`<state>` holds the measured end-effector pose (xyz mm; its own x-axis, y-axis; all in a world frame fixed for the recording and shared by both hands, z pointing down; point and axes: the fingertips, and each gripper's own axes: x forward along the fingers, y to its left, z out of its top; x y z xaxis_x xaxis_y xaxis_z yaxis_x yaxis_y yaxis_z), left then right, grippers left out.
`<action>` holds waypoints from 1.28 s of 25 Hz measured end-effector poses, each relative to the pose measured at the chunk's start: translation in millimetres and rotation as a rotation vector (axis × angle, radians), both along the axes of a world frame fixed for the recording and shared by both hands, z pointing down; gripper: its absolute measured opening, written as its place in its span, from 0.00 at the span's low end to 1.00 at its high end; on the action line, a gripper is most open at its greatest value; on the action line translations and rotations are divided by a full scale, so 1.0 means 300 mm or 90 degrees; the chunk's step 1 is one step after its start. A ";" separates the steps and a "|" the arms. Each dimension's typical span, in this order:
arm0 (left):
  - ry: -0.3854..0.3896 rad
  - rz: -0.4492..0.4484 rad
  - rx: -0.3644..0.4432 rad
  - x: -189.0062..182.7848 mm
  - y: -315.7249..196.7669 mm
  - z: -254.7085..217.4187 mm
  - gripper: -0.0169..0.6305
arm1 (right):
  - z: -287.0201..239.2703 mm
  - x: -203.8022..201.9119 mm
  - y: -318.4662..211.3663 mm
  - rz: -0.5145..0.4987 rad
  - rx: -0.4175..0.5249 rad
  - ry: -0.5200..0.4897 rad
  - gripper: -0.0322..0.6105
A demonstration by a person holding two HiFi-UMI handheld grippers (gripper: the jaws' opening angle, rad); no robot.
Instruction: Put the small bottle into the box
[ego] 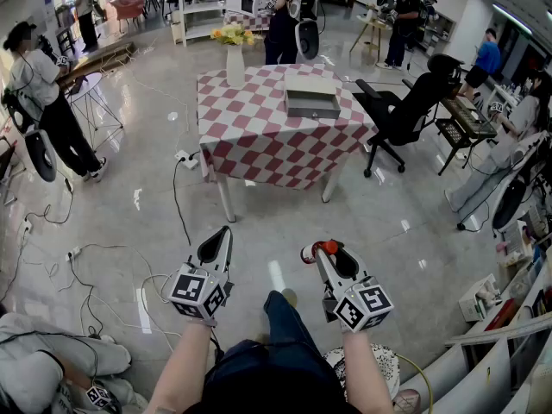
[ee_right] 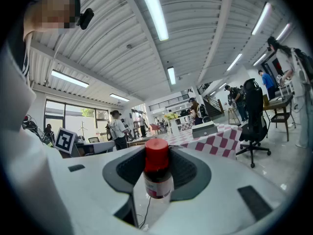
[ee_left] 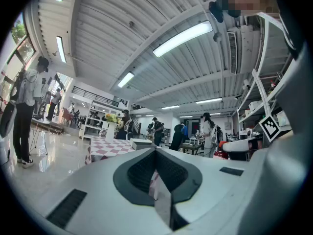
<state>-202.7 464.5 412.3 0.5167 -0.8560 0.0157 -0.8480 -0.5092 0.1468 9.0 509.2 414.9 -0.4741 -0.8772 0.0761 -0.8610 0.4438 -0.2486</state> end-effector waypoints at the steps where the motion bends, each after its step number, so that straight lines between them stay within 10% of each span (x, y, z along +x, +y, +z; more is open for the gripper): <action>1: 0.000 -0.002 0.001 0.002 -0.006 0.001 0.04 | -0.001 0.003 -0.007 -0.001 0.002 0.002 0.28; 32: -0.026 0.029 -0.033 0.193 -0.582 0.080 0.04 | 0.086 0.143 -0.573 -0.014 -0.030 0.029 0.28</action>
<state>-144.7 289.8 436.3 0.5532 -0.8291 0.0812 -0.8299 -0.5400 0.1401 51.8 337.2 440.5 -0.4882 -0.8616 0.1389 -0.8620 0.4511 -0.2311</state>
